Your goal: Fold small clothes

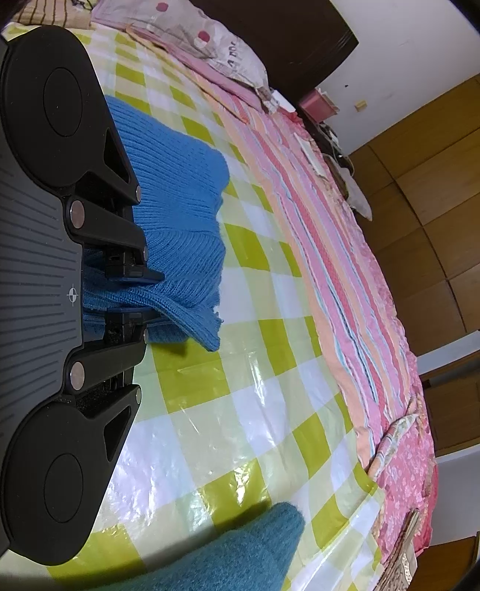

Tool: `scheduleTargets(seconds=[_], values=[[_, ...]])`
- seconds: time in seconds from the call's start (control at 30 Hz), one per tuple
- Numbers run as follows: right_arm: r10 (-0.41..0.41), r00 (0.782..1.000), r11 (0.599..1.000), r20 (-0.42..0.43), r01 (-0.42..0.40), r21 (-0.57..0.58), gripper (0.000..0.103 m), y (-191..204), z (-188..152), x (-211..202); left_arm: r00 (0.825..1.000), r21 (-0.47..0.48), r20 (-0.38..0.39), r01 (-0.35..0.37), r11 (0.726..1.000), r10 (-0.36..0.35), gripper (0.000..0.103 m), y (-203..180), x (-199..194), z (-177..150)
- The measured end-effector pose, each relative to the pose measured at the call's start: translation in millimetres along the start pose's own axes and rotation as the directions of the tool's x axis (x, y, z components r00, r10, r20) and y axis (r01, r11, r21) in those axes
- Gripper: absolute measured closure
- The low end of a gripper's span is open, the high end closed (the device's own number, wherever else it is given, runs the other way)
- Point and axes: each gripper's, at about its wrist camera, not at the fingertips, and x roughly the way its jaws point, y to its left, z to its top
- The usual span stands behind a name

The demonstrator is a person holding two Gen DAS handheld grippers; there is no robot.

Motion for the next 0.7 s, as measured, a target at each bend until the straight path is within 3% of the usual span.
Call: scheduleTargets(seconds=[0.1, 0.7], values=[[0.002, 1.0, 1.0, -0.003, -0.002, 0.0, 0.086, 1.1, 2.9, 1.1, 1.0, 0.003, -0.003, -0.002, 1.0, 0.002, 0.081, -2.0, 0.1, 0.3], [0.035, 0.999, 0.999, -0.011, -0.035, 0.012, 0.085, 4.0, 17.5, 13.5, 1.0, 0.037, 0.0, -0.007, 0.999, 0.007, 0.081, -12.0, -0.3, -3.4]])
